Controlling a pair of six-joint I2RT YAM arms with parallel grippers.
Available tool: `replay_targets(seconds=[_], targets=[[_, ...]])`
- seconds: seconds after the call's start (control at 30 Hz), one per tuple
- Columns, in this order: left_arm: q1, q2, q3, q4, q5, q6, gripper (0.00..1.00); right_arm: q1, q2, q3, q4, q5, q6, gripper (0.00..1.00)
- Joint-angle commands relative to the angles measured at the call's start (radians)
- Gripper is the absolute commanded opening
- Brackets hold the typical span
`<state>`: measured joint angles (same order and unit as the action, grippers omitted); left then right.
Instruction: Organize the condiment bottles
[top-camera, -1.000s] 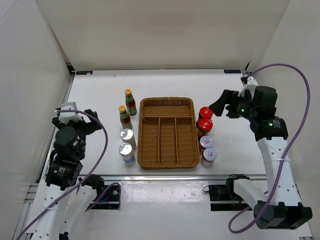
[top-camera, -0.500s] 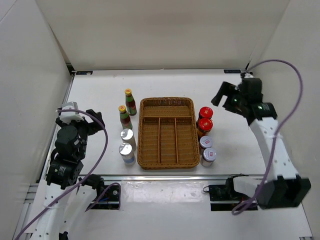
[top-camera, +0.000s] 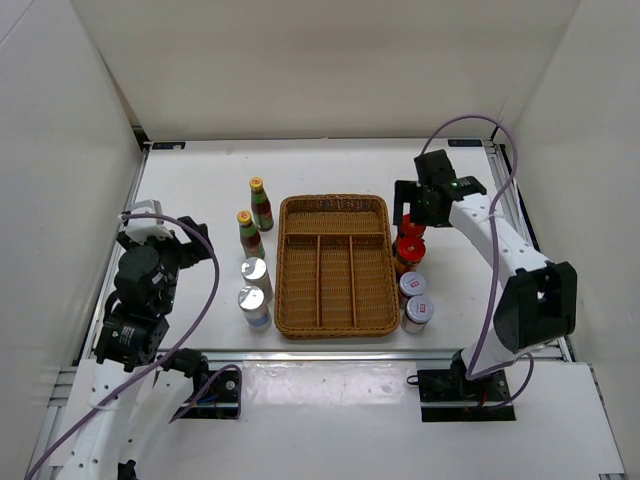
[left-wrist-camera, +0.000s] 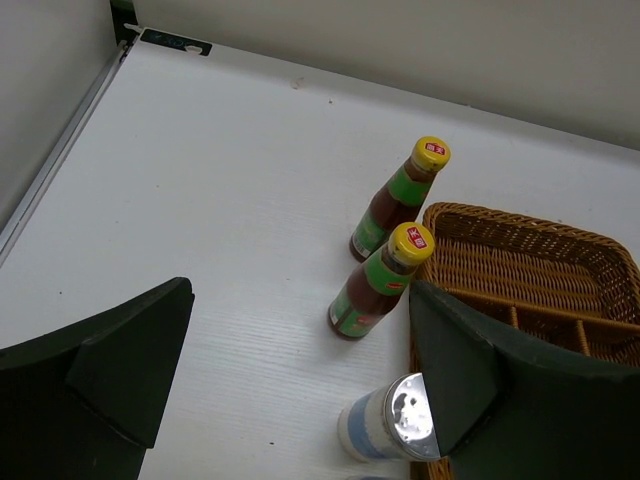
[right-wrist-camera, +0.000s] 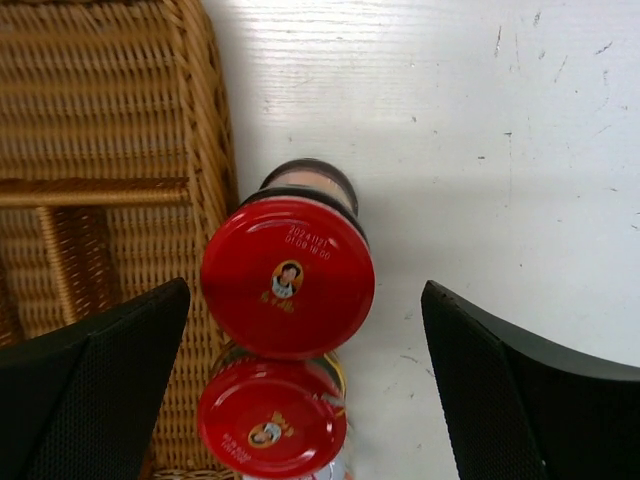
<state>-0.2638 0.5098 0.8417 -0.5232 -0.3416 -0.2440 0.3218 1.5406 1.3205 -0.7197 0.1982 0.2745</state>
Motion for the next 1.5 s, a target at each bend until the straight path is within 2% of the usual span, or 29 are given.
replay_targets(seconds=[0.0, 0.17, 0.23, 0.4, 0.47, 0.5, 0.57, 0.6, 0.63, 0.67, 0.73, 0.83, 0.93, 1.03, 1.17, 1.3, 1.47], targets=[[-0.002, 0.013, -0.007, 0.006, -0.007, 0.009, 0.99, -0.001, 0.033, 0.042, 0.034, 0.053, -0.032, 1.00], [-0.002, 0.033, -0.007, 0.006, -0.007, 0.009, 0.99, -0.001, 0.093, 0.011, 0.071, 0.032, -0.032, 1.00], [-0.002, 0.033, -0.007, 0.006, -0.007, 0.009, 0.99, -0.001, 0.093, 0.011, 0.083, 0.018, -0.032, 0.95], [-0.002, 0.044, -0.007, 0.006, -0.007, 0.009, 0.99, -0.001, 0.102, 0.039, 0.095, 0.009, -0.032, 0.53], [-0.002, 0.053, -0.007, 0.006, -0.007, 0.009, 0.99, -0.001, 0.102, 0.078, 0.083, 0.018, -0.032, 0.49], [-0.002, 0.053, -0.007, 0.006, -0.007, 0.009, 0.99, -0.001, 0.090, 0.095, 0.068, 0.027, -0.032, 0.41], [-0.002, 0.053, -0.007, 0.006, -0.007, 0.009, 0.99, -0.001, 0.059, 0.140, 0.068, 0.047, -0.032, 0.32], [-0.002, 0.053, -0.007, 0.006, -0.007, 0.009, 0.99, -0.001, 0.047, 0.158, 0.068, 0.072, -0.032, 0.23], [-0.002, 0.053, -0.007, 0.006, -0.007, 0.009, 0.99, -0.001, 0.027, 0.180, 0.068, 0.072, -0.032, 0.18], [-0.002, 0.053, -0.007, 0.006, -0.007, 0.009, 0.99, -0.001, 0.018, 0.234, 0.046, 0.081, -0.044, 0.09], [-0.002, 0.053, -0.007, 0.006, -0.007, 0.009, 0.99, -0.001, 0.018, 0.301, 0.023, 0.095, -0.044, 0.02], [-0.002, 0.062, -0.007, 0.006, -0.007, 0.009, 0.99, 0.025, 0.018, 0.422, 0.000, 0.106, -0.066, 0.00], [-0.002, 0.062, -0.007, 0.006, -0.007, 0.009, 0.99, 0.103, 0.018, 0.523, -0.037, 0.118, -0.090, 0.00], [-0.002, 0.062, -0.007, 0.006, -0.007, 0.009, 0.99, 0.201, 0.009, 0.537, -0.060, 0.136, -0.121, 0.00], [-0.002, 0.062, -0.007, 0.006, -0.007, 0.009, 0.99, 0.289, -0.040, 0.430, -0.060, 0.037, -0.109, 0.00], [-0.002, 0.062, -0.007, 0.006, 0.003, 0.009, 0.99, 0.373, -0.085, 0.315, -0.038, 0.026, -0.074, 0.00], [-0.002, 0.062, -0.007, 0.006, 0.003, 0.009, 0.99, 0.385, -0.108, 0.146, 0.025, 0.026, -0.060, 0.00]])
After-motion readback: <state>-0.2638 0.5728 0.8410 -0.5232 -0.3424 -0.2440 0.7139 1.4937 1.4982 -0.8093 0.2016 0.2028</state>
